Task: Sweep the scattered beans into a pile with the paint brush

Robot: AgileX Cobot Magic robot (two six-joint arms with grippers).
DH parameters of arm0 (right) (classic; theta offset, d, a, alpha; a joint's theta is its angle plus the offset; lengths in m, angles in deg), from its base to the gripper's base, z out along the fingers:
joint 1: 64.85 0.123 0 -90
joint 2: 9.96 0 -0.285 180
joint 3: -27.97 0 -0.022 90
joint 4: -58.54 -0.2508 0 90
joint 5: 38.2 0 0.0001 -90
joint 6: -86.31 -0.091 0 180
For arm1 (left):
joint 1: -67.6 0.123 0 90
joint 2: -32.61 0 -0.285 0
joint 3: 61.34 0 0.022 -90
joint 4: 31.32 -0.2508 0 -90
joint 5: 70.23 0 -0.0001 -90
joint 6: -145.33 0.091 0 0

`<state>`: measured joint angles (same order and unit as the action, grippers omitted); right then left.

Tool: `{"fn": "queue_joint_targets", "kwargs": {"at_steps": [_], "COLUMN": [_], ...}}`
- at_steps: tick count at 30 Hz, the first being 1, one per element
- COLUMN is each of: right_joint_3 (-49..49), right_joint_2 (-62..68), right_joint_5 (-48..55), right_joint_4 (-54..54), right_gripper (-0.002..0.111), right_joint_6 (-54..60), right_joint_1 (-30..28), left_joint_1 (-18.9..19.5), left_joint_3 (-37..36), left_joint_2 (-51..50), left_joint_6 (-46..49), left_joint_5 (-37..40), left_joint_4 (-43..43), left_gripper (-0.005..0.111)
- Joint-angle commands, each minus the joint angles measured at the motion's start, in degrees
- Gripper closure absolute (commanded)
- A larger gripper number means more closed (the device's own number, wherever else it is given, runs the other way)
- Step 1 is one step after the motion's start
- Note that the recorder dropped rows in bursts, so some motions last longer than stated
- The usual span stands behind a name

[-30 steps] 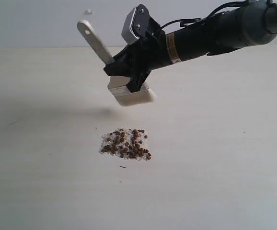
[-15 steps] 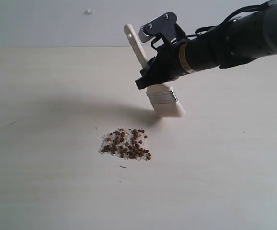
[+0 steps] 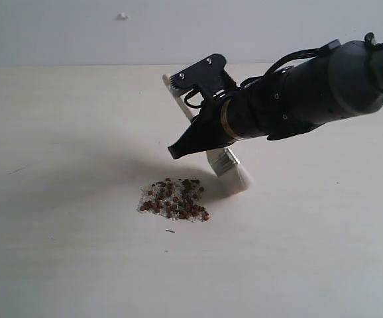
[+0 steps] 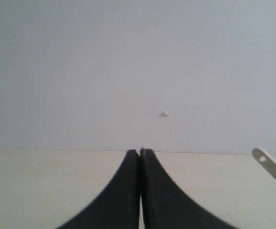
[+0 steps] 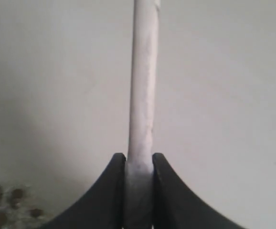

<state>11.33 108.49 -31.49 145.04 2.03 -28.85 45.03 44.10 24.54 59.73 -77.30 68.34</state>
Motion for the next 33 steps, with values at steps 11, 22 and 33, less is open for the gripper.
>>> {"fn": "queue_joint_targets", "kwargs": {"at_steps": [11,22,33], "right_joint_3": [-0.5,-11.8,-15.3], "right_joint_2": [-16.8,-34.9,-34.0], "right_joint_5": [11.5,19.1,23.4], "right_joint_4": [-22.8,-62.5,-119.7], "right_gripper": [0.108,0.108,0.108], "right_joint_6": [11.6,52.6,101.3], "right_joint_1": [0.2,-4.3,-19.2], "left_joint_1": [-0.3,-0.3,-0.3], "left_joint_3": [-0.1,-0.1,-0.1], "left_joint_2": [0.3,0.3,0.3], "left_joint_6": [-0.2,-0.2,-0.2], "left_joint_5": [0.3,0.3,0.3], "left_joint_4": [0.3,0.3,0.3], "left_gripper": [0.107,0.107,0.107]}}
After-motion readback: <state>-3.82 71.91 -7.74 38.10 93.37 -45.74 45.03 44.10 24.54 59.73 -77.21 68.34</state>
